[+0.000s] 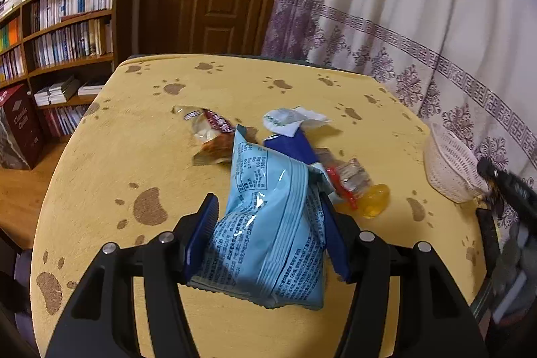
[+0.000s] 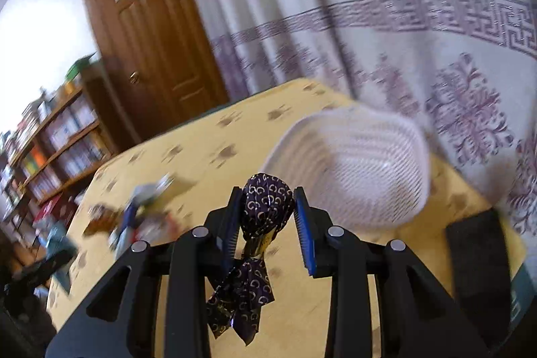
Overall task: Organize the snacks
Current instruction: 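Carry the purple candy into the white basket and open the right gripper while the left carries the bag, then lower the blue chip bag into the white basket and open the left gripper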
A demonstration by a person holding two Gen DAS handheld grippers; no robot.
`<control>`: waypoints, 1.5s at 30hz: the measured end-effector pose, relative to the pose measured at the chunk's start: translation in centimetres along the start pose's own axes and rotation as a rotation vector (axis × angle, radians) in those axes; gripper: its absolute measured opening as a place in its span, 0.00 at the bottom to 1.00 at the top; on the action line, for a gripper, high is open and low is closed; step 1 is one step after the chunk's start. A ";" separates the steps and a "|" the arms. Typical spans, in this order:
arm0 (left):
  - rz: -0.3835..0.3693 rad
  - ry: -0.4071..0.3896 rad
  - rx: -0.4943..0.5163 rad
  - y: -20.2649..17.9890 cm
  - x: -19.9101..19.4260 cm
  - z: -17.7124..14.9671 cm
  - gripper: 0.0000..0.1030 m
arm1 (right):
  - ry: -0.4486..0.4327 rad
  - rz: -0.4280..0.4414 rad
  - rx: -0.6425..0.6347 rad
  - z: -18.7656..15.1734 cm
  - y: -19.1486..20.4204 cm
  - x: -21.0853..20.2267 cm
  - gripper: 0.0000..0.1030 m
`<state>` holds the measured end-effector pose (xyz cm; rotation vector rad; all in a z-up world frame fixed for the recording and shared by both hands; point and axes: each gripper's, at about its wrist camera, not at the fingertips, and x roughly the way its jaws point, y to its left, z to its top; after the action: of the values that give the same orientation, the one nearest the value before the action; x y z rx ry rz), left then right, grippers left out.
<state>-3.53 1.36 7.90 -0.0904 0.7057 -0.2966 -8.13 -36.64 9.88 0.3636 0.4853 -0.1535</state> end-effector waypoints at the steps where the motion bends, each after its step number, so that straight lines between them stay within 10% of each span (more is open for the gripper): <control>1: -0.004 0.000 0.008 -0.5 -0.1 0.1 0.58 | -0.005 -0.018 0.008 0.6 -0.8 0.5 0.31; 13: -0.033 0.009 0.056 -4.4 0.6 1.2 0.58 | 0.025 -0.087 0.046 2.6 -4.9 6.0 0.41; 31: -0.178 0.023 0.184 -14.6 4.6 4.8 0.58 | -0.208 -0.194 0.030 -4.6 -4.4 -1.7 0.51; 45: -0.327 0.048 0.300 -24.3 7.8 7.0 0.59 | -0.206 -0.170 0.082 -5.0 -5.7 -1.3 0.51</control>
<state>0.87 -24.31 12.69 0.0886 0.6863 -0.7161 -12.76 -39.89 4.66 0.3816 0.3068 -0.3730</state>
